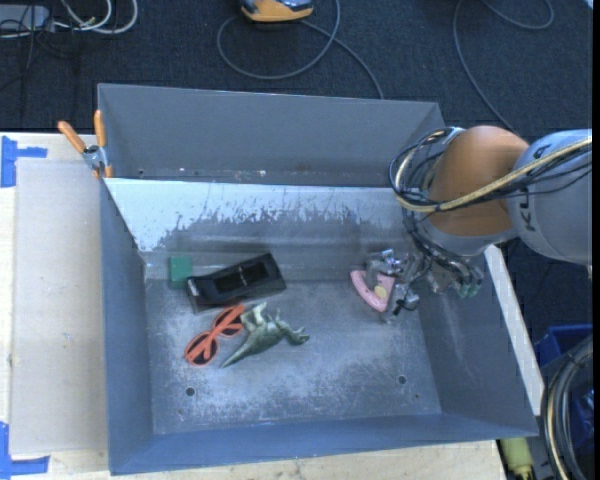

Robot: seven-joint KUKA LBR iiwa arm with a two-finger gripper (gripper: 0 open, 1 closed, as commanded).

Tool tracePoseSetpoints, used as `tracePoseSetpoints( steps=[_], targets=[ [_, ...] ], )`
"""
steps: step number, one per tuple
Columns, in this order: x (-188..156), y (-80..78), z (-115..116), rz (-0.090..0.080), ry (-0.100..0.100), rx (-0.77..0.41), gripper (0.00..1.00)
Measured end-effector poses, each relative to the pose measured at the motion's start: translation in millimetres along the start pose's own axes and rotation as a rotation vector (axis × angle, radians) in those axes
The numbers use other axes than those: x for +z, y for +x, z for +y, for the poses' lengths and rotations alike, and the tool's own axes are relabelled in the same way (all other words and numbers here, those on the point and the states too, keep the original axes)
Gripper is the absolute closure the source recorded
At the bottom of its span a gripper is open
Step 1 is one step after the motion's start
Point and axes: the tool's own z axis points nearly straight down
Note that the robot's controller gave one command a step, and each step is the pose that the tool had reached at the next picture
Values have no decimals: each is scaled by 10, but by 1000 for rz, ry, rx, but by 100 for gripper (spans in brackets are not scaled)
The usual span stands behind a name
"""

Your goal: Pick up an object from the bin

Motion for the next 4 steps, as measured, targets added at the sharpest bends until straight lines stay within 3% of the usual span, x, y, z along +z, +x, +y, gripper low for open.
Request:
tracePoseSetpoints(
  steps=[1, 2, 3, 4],
  targets=[
    [0, -1, 1, 0, 0, -1, 100],
    [-398, 30, -81, 4, -3, -2, 100],
    [-1067, 133, -107, 3, -2, -3, 100],
    [-1344, -22, 48, -4, 0, 8, 100]
  ],
)
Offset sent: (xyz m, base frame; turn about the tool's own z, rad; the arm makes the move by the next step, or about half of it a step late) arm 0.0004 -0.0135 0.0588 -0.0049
